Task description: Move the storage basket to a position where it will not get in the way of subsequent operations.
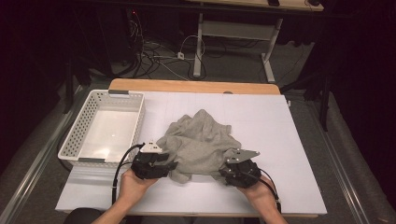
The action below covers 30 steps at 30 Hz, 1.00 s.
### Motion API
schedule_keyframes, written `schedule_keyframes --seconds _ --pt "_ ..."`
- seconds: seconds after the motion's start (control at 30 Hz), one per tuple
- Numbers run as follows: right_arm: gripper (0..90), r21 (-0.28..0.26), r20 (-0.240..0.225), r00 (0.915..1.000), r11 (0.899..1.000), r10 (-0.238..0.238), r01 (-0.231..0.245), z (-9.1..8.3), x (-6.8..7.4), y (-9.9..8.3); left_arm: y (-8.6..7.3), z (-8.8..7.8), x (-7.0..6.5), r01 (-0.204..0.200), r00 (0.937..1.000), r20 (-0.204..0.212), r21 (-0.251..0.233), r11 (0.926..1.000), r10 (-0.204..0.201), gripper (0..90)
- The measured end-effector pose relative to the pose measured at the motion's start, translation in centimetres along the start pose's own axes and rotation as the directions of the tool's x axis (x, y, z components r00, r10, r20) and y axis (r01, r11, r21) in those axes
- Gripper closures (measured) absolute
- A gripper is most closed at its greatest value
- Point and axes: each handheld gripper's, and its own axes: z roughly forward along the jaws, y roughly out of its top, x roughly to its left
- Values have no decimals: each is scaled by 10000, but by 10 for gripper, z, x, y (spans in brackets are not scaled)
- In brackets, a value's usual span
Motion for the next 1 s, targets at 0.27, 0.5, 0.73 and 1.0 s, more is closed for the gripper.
schedule_keyframes --seconds 0.27,0.5,0.73,1.0 --pt "900 337 448 9990 9994 -15 0 10 -20 2 0 -3 1 -33 9999 118 -116 9999 34 479" --pt "900 -913 849 9878 9882 1305 -1227 -17 -50 -7 0 1 -6 -224 9997 119 42 9997 224 479" --pt "818 -587 -260 9969 9954 745 -759 -18 -24 -14 1 3 -4 -109 9999 122 163 9998 107 501" --pt "647 450 -578 9981 9988 195 -169 -2 5 -9 3 10 -10 -266 9968 769 637 9976 216 737"
